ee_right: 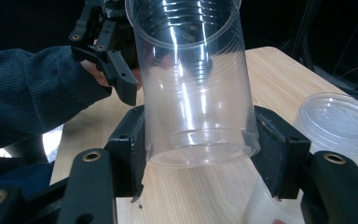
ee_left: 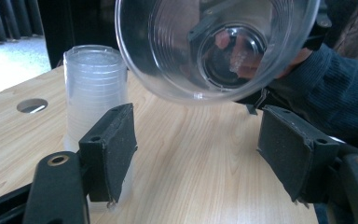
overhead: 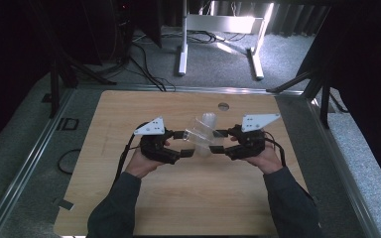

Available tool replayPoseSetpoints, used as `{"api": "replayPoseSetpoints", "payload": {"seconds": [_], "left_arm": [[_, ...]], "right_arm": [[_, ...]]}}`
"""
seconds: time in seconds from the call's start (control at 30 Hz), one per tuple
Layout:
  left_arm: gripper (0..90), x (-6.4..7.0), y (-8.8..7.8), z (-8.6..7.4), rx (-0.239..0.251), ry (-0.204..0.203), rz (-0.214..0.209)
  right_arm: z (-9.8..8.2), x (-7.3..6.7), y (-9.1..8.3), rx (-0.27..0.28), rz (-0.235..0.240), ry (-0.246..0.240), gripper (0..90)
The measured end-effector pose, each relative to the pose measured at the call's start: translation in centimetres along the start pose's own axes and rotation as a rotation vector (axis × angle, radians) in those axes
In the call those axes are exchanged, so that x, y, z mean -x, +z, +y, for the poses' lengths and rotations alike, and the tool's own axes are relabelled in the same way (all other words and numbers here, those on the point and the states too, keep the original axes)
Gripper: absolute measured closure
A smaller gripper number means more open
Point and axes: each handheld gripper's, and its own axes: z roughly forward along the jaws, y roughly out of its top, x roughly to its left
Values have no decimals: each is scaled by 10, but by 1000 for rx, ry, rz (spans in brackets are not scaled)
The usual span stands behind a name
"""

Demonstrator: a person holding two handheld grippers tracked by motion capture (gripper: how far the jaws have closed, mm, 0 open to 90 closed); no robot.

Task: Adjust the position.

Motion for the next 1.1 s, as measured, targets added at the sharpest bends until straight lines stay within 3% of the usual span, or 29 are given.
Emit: {"api": "replayPoseSetpoints", "payload": {"seconds": [0.27, 0.67, 1.1], "left_arm": [[274, 0, 3, 0, 17, -14, -35], [264, 0, 6, 2, 107, -50, -97], [243, 2, 12, 4, 142, -54, -107]], "right_arm": [[0, -1, 0, 22, 2, -4, 415], [1, -2, 1, 50, 9, -10, 415], [0, -3, 2, 64, 17, -18, 415]]}}
